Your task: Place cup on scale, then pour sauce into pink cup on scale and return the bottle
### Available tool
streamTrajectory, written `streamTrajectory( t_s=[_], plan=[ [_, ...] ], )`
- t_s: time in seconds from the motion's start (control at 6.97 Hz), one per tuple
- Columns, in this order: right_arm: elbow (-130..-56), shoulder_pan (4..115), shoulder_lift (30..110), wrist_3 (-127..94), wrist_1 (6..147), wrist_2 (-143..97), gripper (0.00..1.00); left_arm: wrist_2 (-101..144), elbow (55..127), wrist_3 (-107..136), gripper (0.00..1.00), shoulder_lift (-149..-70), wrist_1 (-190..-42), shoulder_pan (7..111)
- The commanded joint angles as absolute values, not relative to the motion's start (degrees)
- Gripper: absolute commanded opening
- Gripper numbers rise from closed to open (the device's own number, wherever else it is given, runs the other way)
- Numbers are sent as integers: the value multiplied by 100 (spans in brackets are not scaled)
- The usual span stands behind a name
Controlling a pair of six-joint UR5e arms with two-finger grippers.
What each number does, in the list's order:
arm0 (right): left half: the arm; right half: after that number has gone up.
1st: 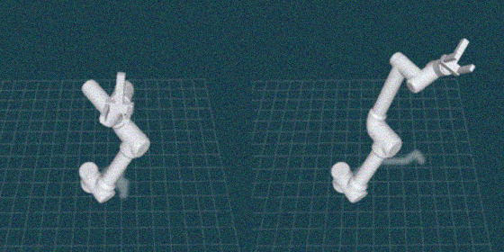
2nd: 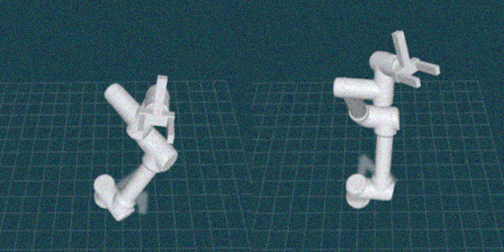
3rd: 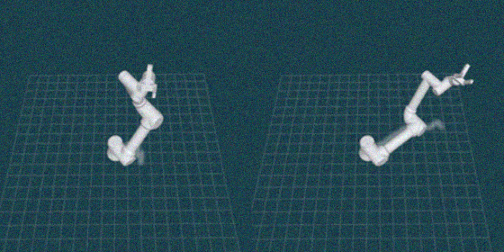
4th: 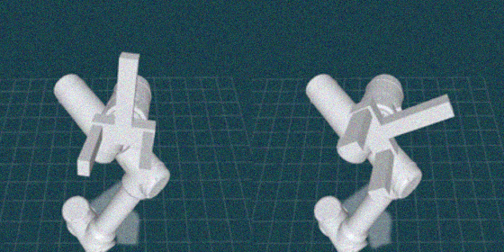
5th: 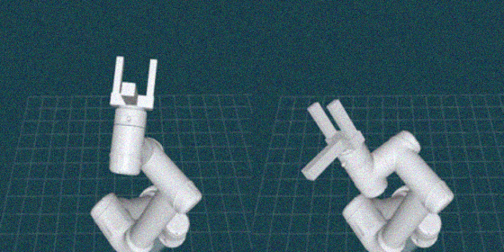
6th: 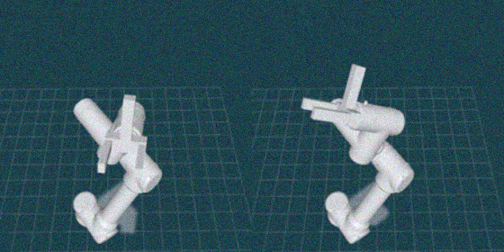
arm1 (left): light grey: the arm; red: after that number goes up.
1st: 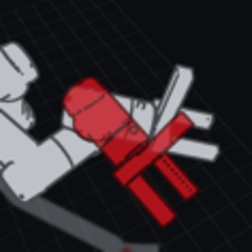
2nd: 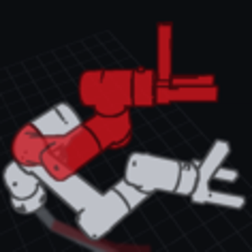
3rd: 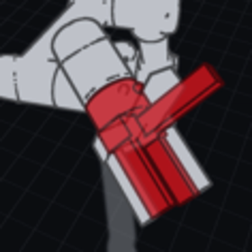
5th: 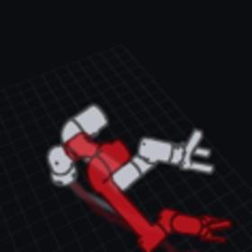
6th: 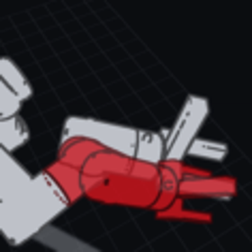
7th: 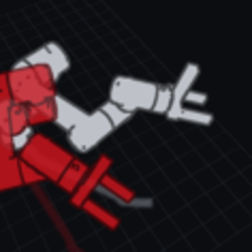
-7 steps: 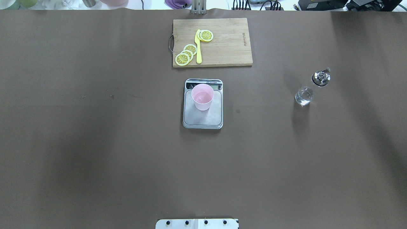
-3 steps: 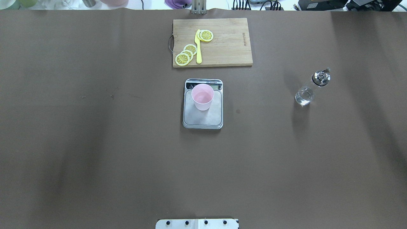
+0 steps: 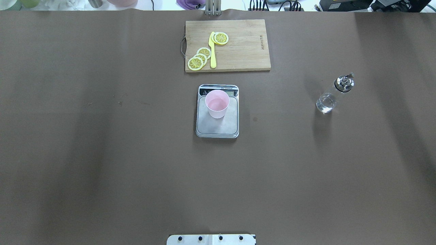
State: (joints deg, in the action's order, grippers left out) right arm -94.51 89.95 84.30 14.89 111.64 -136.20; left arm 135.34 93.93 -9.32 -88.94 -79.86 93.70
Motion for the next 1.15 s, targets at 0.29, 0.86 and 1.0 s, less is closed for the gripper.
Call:
streamTrajectory(
  t_s=[0.29, 0.86, 1.0],
  plan=[
    [-9440, 9053, 8437, 1477, 11058, -13623, 100, 13518, 9431, -685, 99, -9009, -8042, 9352],
    [-9413, 9105, 8473, 1485, 11030, -13623, 100, 13518, 9439, -712, 99, -9009, -8042, 9352],
    [-9413, 9105, 8473, 1485, 11030, -13623, 100, 13509, 9509, -729, 99, -9017, -8033, 9352]
  ],
)
